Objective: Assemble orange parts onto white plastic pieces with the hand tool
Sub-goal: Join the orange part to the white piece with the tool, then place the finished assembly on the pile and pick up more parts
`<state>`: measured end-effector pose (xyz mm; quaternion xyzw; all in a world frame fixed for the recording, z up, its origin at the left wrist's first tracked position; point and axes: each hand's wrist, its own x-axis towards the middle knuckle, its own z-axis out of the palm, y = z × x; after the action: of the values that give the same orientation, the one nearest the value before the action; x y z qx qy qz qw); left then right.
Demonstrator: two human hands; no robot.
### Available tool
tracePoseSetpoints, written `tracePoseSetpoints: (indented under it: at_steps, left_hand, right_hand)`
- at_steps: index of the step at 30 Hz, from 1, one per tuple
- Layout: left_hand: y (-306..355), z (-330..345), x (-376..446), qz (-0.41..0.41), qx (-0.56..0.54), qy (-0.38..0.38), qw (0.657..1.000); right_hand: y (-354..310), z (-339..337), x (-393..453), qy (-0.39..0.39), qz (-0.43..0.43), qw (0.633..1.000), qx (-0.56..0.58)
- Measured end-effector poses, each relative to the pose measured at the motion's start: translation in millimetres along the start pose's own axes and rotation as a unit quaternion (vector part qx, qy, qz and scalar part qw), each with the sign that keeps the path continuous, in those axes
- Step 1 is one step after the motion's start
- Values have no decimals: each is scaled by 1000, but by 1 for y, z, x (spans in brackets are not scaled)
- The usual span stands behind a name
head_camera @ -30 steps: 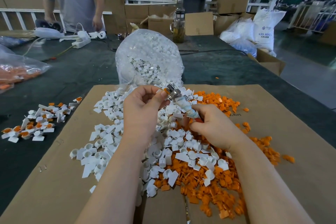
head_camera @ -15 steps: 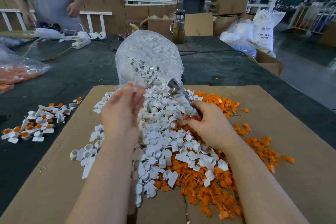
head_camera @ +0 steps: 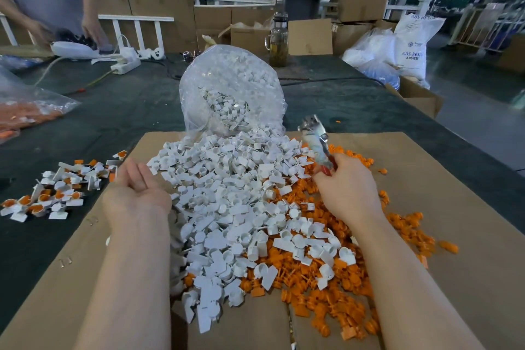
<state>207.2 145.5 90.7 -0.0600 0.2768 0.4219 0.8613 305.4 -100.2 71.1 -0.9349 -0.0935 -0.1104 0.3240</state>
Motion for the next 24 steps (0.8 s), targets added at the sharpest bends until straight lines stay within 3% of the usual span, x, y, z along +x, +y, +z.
tracePoseSetpoints:
  at_steps: [2, 4, 6, 7, 11, 14, 15, 16, 21, 24]
  left_hand:
    - [-1, -1, -1, 10, 10, -16, 1000]
    - [-3, 1, -3, 18, 86, -28, 996]
    - [-8, 5, -6, 41, 260, -34, 964]
    - [-13, 5, -7, 62, 367, -45, 927]
    - [-33, 0, -16, 154, 669, -129, 715]
    - [-44, -8, -14, 192, 872, -122, 433]
    - [-47, -10, -13, 188, 901, -121, 372]
    - [-49, -12, -13, 180, 914, -125, 342]
    - [-50, -14, -16, 186, 919, -172, 301]
    - [-52, -14, -19, 194, 899, -217, 326]
  right_hand:
    - [3, -2, 1, 5, 33, 999, -12]
    - [5, -6, 2, -6, 56, 998, -40]
    - [5, -6, 1, -21, 75, 994, -74]
    - [4, -6, 0, -23, 84, 992, -93]
    - [3, -1, -4, -18, 90, 981, -171]
    - [3, 4, -4, -43, 67, 978, -193]
    - [2, 6, -5, -53, 59, 978, -195]
    - [2, 7, -5, -60, 51, 978, -194]
    - [-3, 13, -5, -89, 10, 983, -159]
    - [-5, 15, -4, -94, -6, 983, -156]
